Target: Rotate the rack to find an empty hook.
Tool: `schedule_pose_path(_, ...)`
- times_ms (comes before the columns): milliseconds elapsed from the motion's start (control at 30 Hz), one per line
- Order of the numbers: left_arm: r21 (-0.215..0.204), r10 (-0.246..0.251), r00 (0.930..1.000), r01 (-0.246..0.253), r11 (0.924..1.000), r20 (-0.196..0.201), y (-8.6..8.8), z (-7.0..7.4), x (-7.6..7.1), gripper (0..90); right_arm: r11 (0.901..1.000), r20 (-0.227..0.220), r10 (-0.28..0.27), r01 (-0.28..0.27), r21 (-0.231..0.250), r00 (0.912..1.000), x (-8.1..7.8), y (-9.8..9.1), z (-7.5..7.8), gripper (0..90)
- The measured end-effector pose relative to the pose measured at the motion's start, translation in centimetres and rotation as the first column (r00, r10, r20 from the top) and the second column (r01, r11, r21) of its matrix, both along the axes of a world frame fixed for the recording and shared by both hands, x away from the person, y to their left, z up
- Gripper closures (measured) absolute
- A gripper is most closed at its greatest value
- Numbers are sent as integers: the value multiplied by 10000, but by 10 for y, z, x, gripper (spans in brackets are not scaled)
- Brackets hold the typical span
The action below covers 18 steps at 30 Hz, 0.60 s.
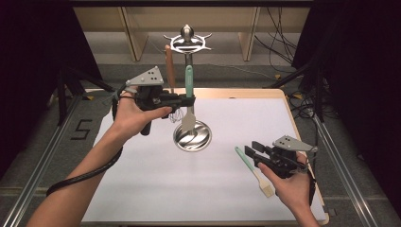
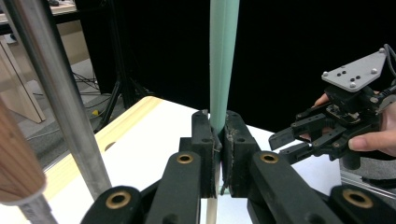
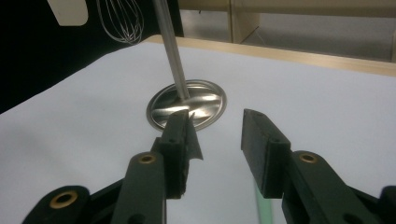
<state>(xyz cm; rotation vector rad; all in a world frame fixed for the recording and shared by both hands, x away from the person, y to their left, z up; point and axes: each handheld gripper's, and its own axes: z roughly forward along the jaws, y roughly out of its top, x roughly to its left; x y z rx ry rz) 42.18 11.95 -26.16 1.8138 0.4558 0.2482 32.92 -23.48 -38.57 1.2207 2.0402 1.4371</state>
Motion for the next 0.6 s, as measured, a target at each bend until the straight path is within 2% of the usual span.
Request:
schedule_pose_path(67,-12,41,10000,-41,10000,-33,0,1,1,844,9998,-241,-73,78,189,9997,-2,1,1,627)
schedule_pose_path(133,-35,57,10000,-57,10000,-43,0,3,3,844,9999,-57,24,-23,129,10000,-1,0,1,627)
schedule_pose_path(267,-22,52,10000,-52,10000,-45,0,7,5,844,9999,-217,-40,43,160,9998,-2,2,0,626)
schedule_pose_path(300,185,-75,9995,69,9998,315,1,9,11,844,10000,-127,-64,64,-32,9999,-1,2,0,626)
schedule_pose_path(333,185,-75,9995,69,9998,315,1,9,11,844,10000,-170,-33,34,53,9998,-2,2,1,626)
schedule_pose_path(367,391,-227,9969,198,9990,754,2,10,15,844,9999,56,64,-63,-149,10000,0,1,1,626)
schedule_pose_path(433,357,-184,9974,159,9992,703,3,11,17,844,9999,-7,43,-43,-102,10000,-1,1,2,626)
schedule_pose_path(467,397,-172,9972,143,9991,734,4,12,19,844,9999,-41,91,-91,67,10000,-1,2,1,625)
schedule_pose_path(533,331,-84,9983,65,9994,578,4,11,20,844,10000,-78,82,-82,10,9999,-1,1,2,625)
schedule_pose_path(567,430,-149,9974,119,9990,710,4,12,22,844,9998,-405,-108,114,139,9991,-4,2,2,625)
schedule_pose_path(600,397,-135,9977,109,9992,657,4,11,22,844,9999,-265,-75,77,90,9996,-3,2,2,625)
